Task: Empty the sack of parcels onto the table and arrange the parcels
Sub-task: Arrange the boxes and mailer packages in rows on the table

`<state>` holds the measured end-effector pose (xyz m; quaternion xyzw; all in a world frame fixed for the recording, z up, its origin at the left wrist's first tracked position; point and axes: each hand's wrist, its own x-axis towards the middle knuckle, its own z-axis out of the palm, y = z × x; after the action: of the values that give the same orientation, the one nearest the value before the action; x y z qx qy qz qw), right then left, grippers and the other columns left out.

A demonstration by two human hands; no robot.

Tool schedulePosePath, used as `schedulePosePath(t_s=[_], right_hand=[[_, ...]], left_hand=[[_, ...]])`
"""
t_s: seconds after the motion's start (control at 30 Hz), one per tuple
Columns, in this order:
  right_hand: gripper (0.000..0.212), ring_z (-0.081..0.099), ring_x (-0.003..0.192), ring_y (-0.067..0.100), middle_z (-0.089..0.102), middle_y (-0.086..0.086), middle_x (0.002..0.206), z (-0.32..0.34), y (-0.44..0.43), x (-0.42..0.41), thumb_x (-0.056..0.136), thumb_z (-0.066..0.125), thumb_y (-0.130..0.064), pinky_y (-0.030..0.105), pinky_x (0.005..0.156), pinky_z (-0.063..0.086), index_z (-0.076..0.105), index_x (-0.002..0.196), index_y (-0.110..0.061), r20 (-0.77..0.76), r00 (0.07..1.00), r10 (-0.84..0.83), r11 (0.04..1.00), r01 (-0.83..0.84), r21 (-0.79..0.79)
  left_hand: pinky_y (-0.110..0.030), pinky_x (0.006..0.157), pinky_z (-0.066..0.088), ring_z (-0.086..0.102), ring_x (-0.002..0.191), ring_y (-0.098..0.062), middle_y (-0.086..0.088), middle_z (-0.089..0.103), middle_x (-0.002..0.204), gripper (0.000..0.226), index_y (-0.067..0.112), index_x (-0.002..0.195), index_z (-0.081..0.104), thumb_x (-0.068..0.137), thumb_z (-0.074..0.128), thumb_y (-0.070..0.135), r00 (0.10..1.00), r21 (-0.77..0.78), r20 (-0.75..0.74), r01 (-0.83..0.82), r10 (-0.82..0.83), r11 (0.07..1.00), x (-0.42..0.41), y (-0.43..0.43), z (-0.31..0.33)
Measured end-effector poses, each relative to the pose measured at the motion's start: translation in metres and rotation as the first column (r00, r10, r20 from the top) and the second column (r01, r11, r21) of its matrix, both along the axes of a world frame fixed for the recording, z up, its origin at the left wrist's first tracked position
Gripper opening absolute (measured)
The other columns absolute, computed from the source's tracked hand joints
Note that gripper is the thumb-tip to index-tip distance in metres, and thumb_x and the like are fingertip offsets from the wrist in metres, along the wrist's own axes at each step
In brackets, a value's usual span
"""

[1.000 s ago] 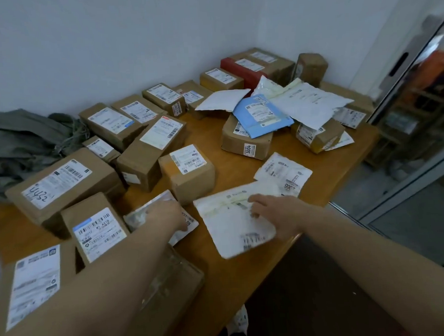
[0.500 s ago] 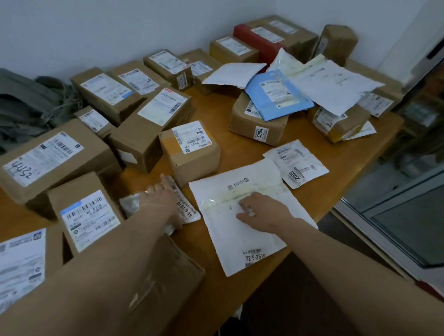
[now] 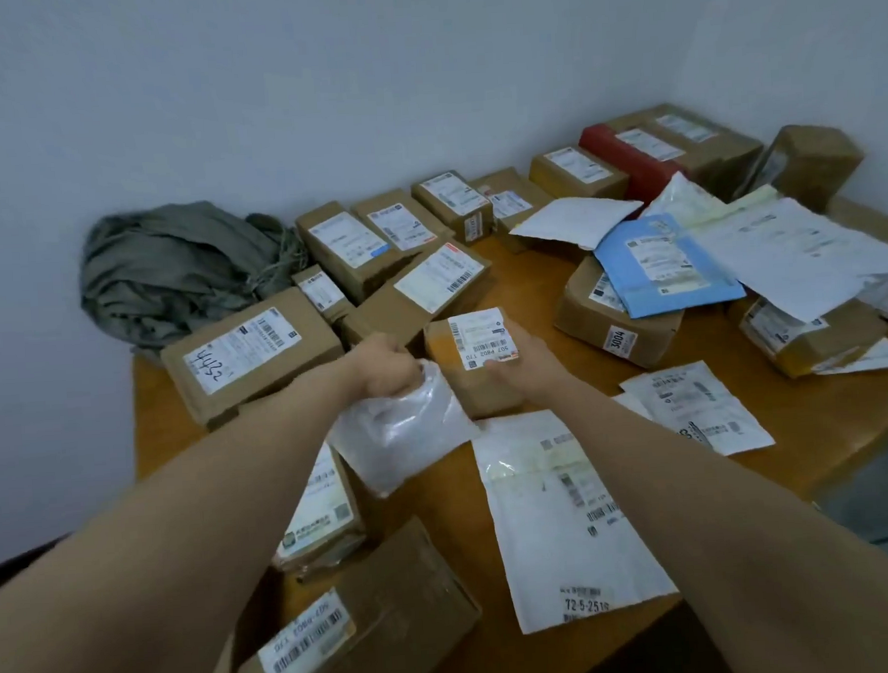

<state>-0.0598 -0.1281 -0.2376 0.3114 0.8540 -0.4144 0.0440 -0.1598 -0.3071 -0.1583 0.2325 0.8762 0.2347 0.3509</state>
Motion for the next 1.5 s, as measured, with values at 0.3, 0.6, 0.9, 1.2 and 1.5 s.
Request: schedulePosePath(t_s=[0.3, 0.6, 0.9, 1.2, 1.5], right_hand=[[0.042, 0.056, 0.111, 0.027, 0.043, 0.007, 0.131, -0.007, -0.041, -0.010, 0.079, 0.073, -0.019, 0.038, 0.090, 0.055, 0.053, 0.114, -0.033, -0.009, 0.999, 0.030, 0.994, -0.031, -0.100], [0.075, 0.014, 0.145, 0.029, 0.020, 0.003, 0.157, -0.011, -0.026, 0.058, 0.086, 0.065, -0.039, 0.053, 0.114, 0.016, 0.023, 0.148, -0.038, 0.284, 0.958, 0.037, 0.970, -0.103, 0.222], [0.092, 0.014, 0.139, 0.036, 0.014, 0.003, 0.154, -0.053, -0.064, 0.118, 0.079, 0.067, -0.053, 0.053, 0.110, 0.028, 0.008, 0.149, -0.042, 0.468, 0.881, 0.075, 0.975, -0.164, 0.151], [0.036, 0.057, 0.108, 0.018, 0.057, 0.005, 0.130, -0.031, -0.041, 0.139, 0.095, 0.051, -0.017, 0.031, 0.095, 0.046, 0.056, 0.130, -0.013, 0.083, 0.946, -0.314, 0.941, 0.321, -0.105], [0.033, 0.054, 0.118, 0.025, 0.061, 0.008, 0.123, -0.034, 0.030, 0.155, 0.093, 0.048, -0.009, 0.035, 0.100, 0.043, 0.061, 0.123, -0.011, 0.045, 0.889, -0.456, 0.889, 0.457, -0.021]], left_hand=[[-0.020, 0.044, 0.035, 0.040, 0.051, -0.021, -0.009, 0.039, 0.053, 0.026, 0.005, 0.051, 0.041, 0.073, 0.046, -0.009, 0.886, 0.356, 0.023, -0.440, 0.463, 0.825, -0.035, -0.030, 0.039], [-0.031, 0.072, 0.043, 0.047, 0.060, -0.016, -0.004, 0.045, 0.047, 0.034, 0.010, 0.040, 0.044, 0.067, 0.046, -0.009, 0.894, 0.550, 0.084, -0.410, 0.441, 0.727, -0.013, -0.008, 0.043], [-0.027, 0.062, 0.038, 0.045, 0.065, -0.014, -0.011, 0.047, 0.063, 0.024, 0.006, 0.053, 0.054, 0.076, 0.059, 0.006, 0.983, 0.535, -0.066, -0.109, 0.169, 0.838, 0.031, 0.032, 0.034], [-0.028, 0.079, 0.042, 0.053, 0.098, -0.014, -0.006, 0.063, 0.113, 0.031, 0.017, 0.118, 0.068, 0.090, 0.060, 0.027, 0.857, 0.323, -0.468, 0.393, -0.216, 0.861, 0.061, 0.053, -0.002], [-0.044, 0.118, 0.021, 0.007, 0.146, -0.028, -0.003, 0.009, 0.159, 0.063, 0.039, 0.149, 0.018, 0.095, 0.049, 0.036, 0.685, -0.298, -0.335, 0.574, -0.647, 0.763, 0.081, 0.078, -0.063]])
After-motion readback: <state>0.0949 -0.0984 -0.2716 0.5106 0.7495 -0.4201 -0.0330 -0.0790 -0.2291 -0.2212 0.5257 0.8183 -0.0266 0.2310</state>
